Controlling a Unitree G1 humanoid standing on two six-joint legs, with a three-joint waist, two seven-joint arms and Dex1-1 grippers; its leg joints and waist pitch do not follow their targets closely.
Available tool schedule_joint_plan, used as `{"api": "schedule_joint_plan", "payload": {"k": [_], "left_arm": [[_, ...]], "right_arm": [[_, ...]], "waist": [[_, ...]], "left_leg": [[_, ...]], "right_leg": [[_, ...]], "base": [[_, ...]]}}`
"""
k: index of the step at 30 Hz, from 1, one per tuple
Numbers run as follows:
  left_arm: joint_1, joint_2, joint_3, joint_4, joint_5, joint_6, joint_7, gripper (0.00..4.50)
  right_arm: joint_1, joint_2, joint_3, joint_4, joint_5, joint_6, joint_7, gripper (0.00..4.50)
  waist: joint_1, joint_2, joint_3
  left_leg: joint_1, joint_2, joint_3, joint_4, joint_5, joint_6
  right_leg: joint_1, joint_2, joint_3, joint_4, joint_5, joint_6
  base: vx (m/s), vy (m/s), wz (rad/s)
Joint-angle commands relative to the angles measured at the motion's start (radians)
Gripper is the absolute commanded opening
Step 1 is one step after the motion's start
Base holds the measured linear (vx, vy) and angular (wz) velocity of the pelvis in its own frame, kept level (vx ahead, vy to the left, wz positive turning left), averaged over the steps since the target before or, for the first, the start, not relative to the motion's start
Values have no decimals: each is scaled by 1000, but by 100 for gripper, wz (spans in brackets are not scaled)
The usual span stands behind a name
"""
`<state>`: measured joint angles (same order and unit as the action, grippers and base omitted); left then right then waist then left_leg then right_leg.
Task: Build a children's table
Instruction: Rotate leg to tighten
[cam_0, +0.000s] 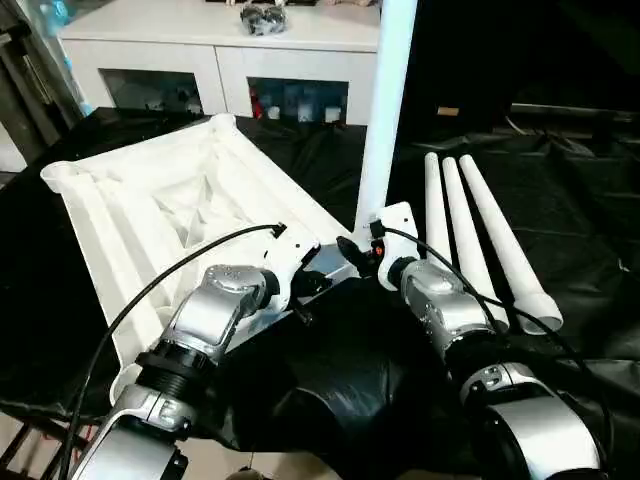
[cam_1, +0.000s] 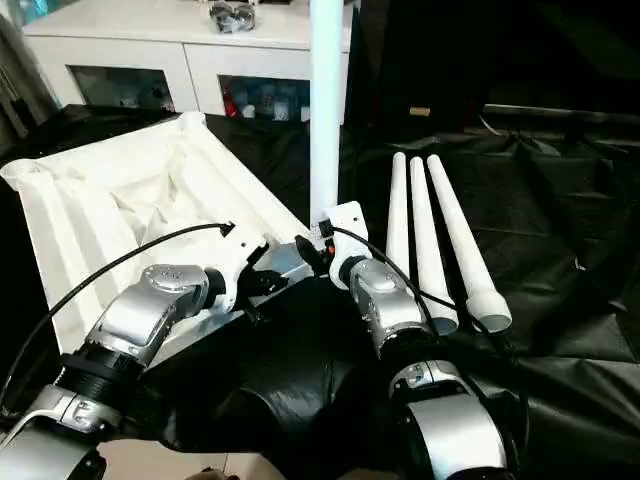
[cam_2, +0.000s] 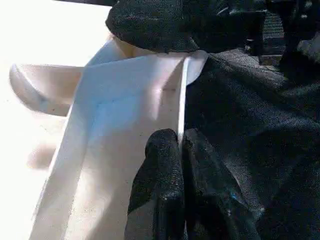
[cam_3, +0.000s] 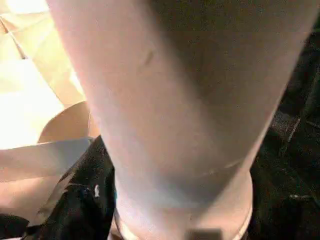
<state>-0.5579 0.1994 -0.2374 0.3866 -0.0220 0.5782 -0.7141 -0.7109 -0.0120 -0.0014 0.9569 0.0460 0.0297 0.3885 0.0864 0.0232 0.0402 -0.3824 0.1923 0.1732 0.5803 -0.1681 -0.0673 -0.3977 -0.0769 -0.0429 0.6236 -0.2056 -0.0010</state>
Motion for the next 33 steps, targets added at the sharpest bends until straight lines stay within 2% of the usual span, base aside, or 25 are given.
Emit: {"api": "schedule_joint_plan", "payload": {"k": [1, 4, 7, 12, 13, 14, 17, 18, 22, 23, 26, 29, 33], "left_arm": [[-9, -13, -23, -32, -1, -48, -14, 0], [16, 31, -45, -74, -20, -47, -95, 0], [26, 54, -54, -88, -25, -52, -132, 0], [47, 109, -74, -118, -35, -56, -212, 0], [61, 148, -89, -138, -43, -59, -269, 0], [71, 179, -99, -155, -52, -57, -314, 0], [77, 198, -104, -166, -58, -56, -343, 0], [84, 219, -111, -181, -67, -55, -377, 0], [93, 252, -116, -208, -80, -53, -445, 0], [94, 260, -119, -213, -82, -52, -456, 0], [97, 274, -122, -222, -88, -48, -471, 0], [100, 282, -122, -227, -89, -47, -483, 0], [102, 281, -120, -229, -89, -47, -479, 0]], "right_arm": [[19, 81, 68, 44, -7, 17, 106, 352], [19, 54, 83, 5, -6, -15, 200, 352], [28, 29, 104, -20, -10, -34, 265, 352], [58, -34, 140, -83, 2, -51, 417, 352], [73, -72, 145, -116, 16, -39, 495, 352], [88, -105, 151, -149, 32, -21, 567, 352], [97, -125, 153, -168, 41, -9, 611, 352], [107, -146, 158, -190, 45, -3, 656, 352], [137, -197, 181, -247, 48, 2, 754, 352], [145, -209, 189, -263, 49, 8, 776, 326], [160, -229, 207, -300, 52, 25, 818, 310], [166, -236, 213, -319, 56, 39, 837, 287], [174, -231, 216, -339, 62, 62, 845, 280]], "waist": [[1, -3, -53], [-6, -4, -55], [-12, -1, -59], [-10, 1, -59], [-10, 4, -59], [-6, 4, -61], [3, 5, -61], [7, 4, -61], [15, 4, -59], [15, 4, -57], [18, 3, -57], [21, 2, -58], [23, 2, -60]], "left_leg": [[12, 30, -10, -75, -268, 0], [6, 31, -11, -74, -245, 10], [9, 31, -8, -69, -205, 30], [12, 32, -6, -66, -185, 52], [13, 33, -7, -67, -185, 53], [13, 33, -7, -64, -178, 58], [15, 36, -4, -62, -163, 72], [18, 36, -3, -62, -165, 70], [16, 37, -4, -64, -181, 60], [17, 36, -4, -66, -196, 54], [19, 36, -3, -67, -211, 44], [17, 35, -4, -66, -200, 41], [18, 35, -4, -64, -182, 44]], "right_leg": [[37, -61, 35, -89, -214, -184], [43, -61, 34, -81, -167, -196], [44, -58, 33, -75, -86, -226], [46, -56, 30, -71, -35, -251], [46, -56, 30, -70, -33, -255], [49, -55, 29, -67, -17, -258], [46, -53, 28, -64, 16, -269], [45, -54, 28, -65, 10, -275], [46, -55, 28, -66, -22, -268], [45, -55, 29, -68, -46, -263], [44, -56, 31, -72, -81, -254], [44, -56, 31, -71, -73, -254], [44, -56, 31, -68, -56, -255]], "base": [[0, 0, 0], [0, 0, 0], [0, 0, 0], [0, 0, 0], [0, 0, 0], [0, 0, 0], [0, 0, 0], [0, 0, 0], [0, 0, 0], [0, 0, 0], [0, 0, 0], [0, 0, 0], [0, 0, 0]]}}
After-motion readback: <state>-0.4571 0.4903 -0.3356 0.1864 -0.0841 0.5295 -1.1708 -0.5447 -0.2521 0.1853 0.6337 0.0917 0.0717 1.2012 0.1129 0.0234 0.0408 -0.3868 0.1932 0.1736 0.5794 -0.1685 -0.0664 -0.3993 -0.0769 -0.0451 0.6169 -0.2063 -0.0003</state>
